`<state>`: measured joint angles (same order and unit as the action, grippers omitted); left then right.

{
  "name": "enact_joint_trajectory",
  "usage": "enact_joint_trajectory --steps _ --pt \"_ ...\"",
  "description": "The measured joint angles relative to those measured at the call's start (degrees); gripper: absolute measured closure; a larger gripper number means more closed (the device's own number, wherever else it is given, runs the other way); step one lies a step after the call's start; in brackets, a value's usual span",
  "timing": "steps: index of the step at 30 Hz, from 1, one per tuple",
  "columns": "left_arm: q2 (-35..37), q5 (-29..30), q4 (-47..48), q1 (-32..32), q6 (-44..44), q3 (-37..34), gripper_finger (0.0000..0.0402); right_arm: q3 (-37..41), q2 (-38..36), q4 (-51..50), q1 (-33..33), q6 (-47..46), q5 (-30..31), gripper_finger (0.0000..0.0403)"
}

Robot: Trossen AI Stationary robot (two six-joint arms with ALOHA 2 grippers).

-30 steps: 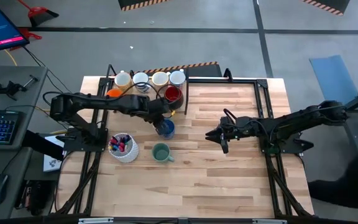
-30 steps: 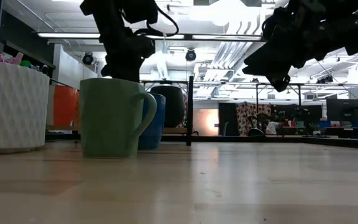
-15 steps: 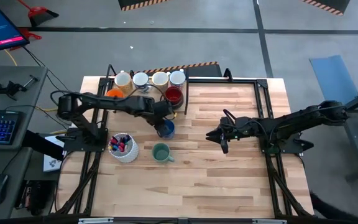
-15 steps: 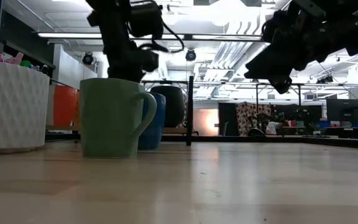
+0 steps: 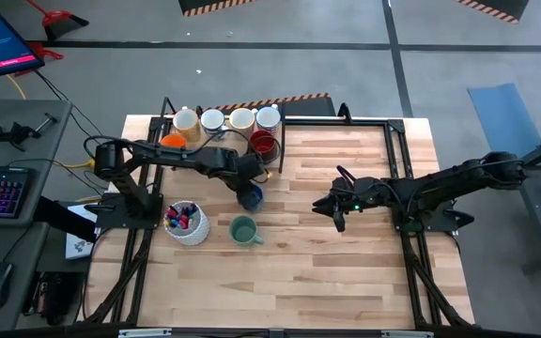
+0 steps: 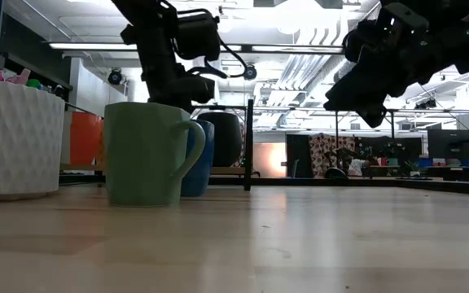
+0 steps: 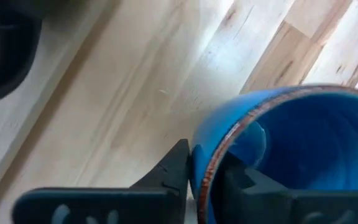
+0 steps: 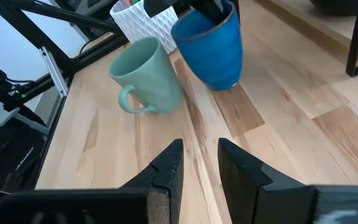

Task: Place coffee mugs
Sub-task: Put the blue mug on the shelf

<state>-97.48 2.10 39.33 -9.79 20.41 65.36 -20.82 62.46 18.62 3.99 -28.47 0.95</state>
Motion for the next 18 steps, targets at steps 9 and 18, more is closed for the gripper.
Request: enact_joint_trajectory --steps 9,18 --pt "1.1 0.1 11.4 0.0 0.3 3.0 0.0395 0.0 0.0 -1.3 0.0 0.2 0.0 0.0322" --pt "4.5 5.1 29.2 -1.9 -3.5 15.9 0.0396 0.0 0.2 -2.9 0.0 0.0 2.9 0.0322"
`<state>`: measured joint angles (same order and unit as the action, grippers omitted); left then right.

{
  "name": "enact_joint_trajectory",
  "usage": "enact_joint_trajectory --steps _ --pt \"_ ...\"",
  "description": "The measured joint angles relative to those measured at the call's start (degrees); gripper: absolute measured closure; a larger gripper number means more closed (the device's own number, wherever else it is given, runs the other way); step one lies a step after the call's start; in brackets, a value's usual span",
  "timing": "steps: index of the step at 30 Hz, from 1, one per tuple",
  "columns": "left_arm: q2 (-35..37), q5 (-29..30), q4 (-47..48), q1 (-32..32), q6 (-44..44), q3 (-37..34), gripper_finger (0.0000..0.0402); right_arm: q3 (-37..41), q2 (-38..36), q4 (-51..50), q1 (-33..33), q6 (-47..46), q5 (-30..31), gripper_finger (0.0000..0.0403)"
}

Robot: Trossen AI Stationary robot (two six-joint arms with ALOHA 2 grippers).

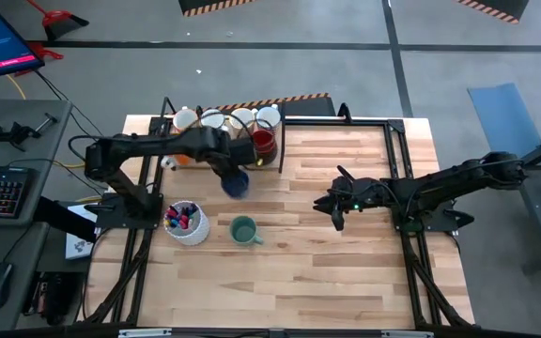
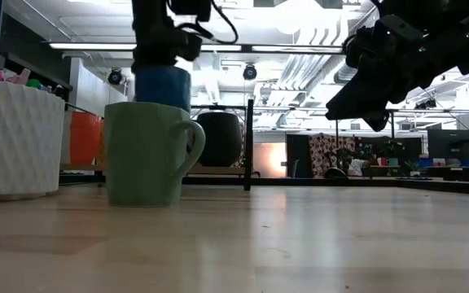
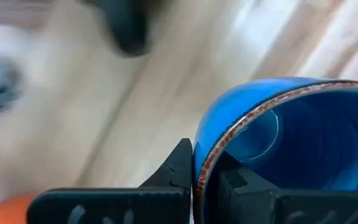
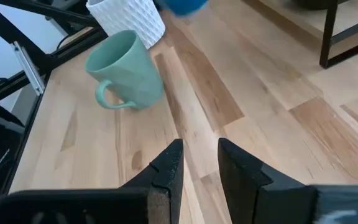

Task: Place coffee mugs
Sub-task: Put the blue mug on the shelf

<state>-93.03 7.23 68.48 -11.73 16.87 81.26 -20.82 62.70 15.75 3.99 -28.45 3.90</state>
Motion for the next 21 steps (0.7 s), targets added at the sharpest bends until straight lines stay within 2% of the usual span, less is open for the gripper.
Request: enact_joint_trajectory --steps 3,9,17,21 --pt "0.2 3.3 6.6 -2.2 -1.7 2.4 0.0396 0.0 0.0 0.0 0.1 0.0 0.0 0.0322" --pt "0.2 3.6 11.8 -8.0 -5.6 2.9 0.0396 0.0 0.0 0.2 0.2 -0.2 -0.5 0.0322" --pt "0.2 4.1 4.1 -16.6 -9.7 2.9 0.0396 0.0 0.0 0.2 0.2 -0.2 -0.5 0.0322" --pt "-0.4 4.3 4.4 -19.4 -10.7 2.9 0.0396 0.0 0.0 0.3 0.2 -1.8 -0.9 0.0322"
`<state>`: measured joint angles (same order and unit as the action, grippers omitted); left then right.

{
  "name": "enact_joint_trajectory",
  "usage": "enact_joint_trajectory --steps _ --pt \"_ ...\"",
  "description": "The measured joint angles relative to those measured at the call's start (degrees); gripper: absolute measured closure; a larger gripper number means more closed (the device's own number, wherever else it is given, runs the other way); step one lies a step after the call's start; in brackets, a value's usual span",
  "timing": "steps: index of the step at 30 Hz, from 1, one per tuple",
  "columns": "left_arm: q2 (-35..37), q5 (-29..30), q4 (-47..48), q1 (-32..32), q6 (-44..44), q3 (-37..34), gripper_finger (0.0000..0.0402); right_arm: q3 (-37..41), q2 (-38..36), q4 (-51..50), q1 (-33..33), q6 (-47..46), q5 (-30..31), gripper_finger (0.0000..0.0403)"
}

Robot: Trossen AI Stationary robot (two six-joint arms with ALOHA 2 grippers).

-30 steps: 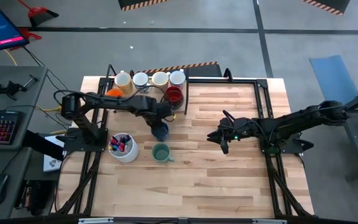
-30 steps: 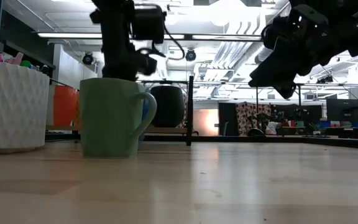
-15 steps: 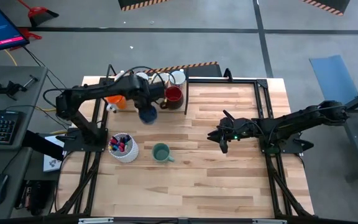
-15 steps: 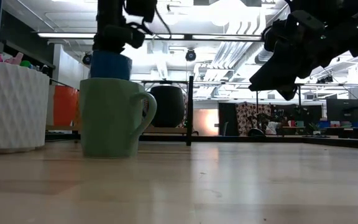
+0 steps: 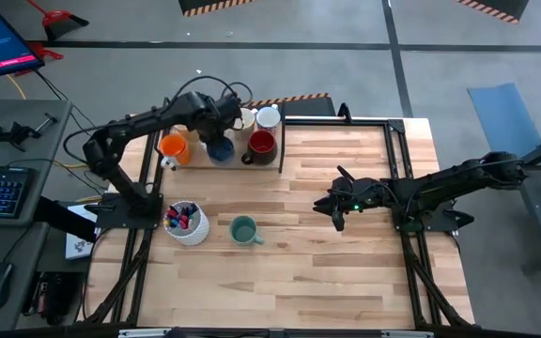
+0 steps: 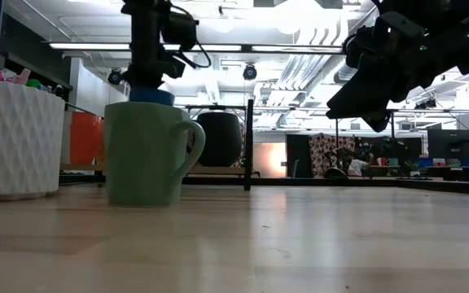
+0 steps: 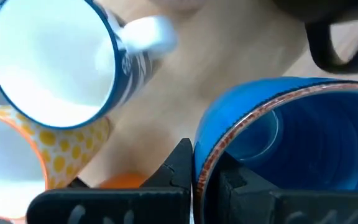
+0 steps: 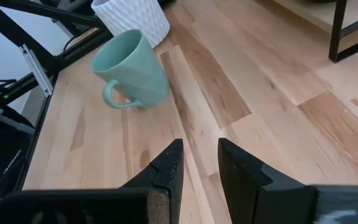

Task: Place coffee mugs
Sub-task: Put the blue mug on the shelf

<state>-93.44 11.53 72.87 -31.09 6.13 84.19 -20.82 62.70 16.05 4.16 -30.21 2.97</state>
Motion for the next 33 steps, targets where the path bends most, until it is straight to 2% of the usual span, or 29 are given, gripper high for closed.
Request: enact_joint_trajectory --steps 9,33 --pt "-0.9 -0.1 -7.0 -1.7 -0.8 0.1 0.0396 0.0 0.0 0.1 0.0 -0.9 -0.1 0.0322" --pt "-8.7 -0.7 -8.6 -1.7 -2.3 0.1 0.0396 0.0 0.0 0.0 0.0 -2.4 -0.2 0.0322"
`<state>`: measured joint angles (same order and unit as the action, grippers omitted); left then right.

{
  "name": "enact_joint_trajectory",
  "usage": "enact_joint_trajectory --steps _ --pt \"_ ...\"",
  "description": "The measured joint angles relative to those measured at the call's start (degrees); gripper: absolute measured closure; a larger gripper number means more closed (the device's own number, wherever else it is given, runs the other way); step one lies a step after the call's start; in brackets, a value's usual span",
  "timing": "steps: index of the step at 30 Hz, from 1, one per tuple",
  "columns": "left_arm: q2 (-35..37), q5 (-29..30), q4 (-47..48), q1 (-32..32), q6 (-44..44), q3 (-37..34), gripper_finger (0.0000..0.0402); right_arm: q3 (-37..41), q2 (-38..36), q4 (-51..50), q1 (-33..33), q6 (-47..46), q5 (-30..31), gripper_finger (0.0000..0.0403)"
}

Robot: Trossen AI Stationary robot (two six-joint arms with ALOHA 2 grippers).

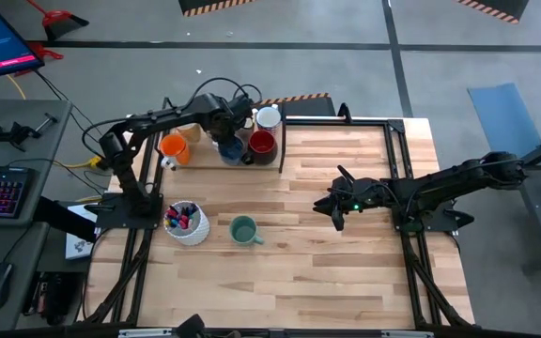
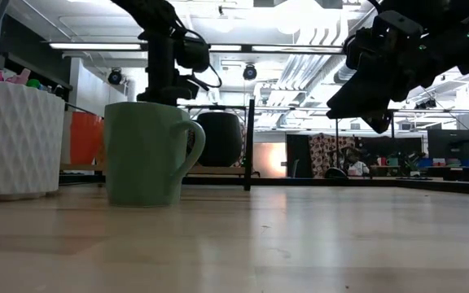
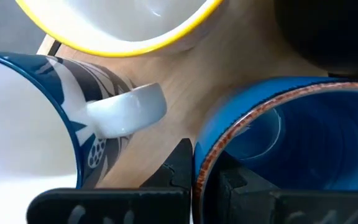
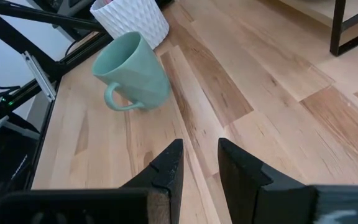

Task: Place coffee mugs
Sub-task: Put the blue mug on the shelf

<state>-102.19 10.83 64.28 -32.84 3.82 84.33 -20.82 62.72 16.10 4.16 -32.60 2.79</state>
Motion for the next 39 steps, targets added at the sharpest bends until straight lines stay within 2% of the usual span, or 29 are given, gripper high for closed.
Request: enact_joint_trajectory --steps 4,26,39 --pt "0.1 0.1 -2.9 0.0 0.5 -0.1 0.0394 0.0 0.0 0.0 0.0 0.0 0.0 0.0322" --pt "0.1 -1.1 -1.9 0.0 0.0 -0.1 0.0352 0.0 0.0 -0.2 0.0 -0.2 0.0 0.0322" --pt "0.2 0.3 0.9 -0.2 -0.1 5.2 0.0321 0.0 0.0 -0.2 0.0 -0.1 0.0 0.0322"
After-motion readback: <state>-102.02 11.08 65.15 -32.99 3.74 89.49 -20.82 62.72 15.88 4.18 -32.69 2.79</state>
